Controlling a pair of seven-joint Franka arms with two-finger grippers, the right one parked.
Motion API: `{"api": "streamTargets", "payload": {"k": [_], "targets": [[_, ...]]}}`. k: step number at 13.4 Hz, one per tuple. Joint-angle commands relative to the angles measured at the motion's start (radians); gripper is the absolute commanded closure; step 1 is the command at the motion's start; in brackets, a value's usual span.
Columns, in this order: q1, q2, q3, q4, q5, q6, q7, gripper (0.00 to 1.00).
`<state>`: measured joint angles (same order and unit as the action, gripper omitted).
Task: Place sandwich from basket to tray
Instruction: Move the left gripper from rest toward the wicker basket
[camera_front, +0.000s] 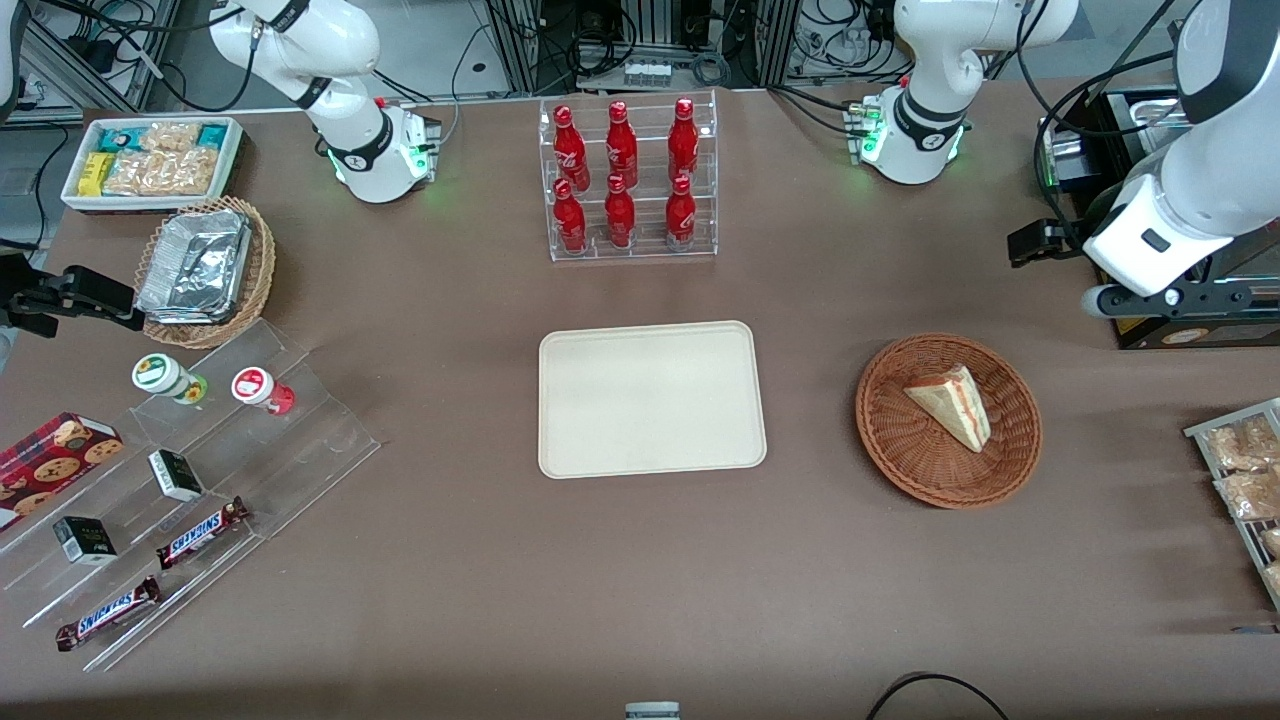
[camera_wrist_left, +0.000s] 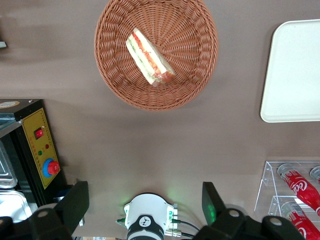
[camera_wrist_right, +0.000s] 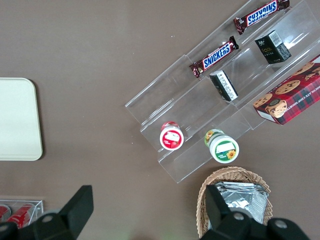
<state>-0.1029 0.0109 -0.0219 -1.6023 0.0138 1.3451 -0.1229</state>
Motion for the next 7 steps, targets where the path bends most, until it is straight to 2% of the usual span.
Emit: {"api": "streamTargets", "payload": {"k": [1,7], "targets": [[-0.006,-0.012,0.01,0.012,0.006,-0.011,0.012,0.0],[-0.011,0.049,0.007,-0.019,0.003,0.074,0.006,0.0]]}}
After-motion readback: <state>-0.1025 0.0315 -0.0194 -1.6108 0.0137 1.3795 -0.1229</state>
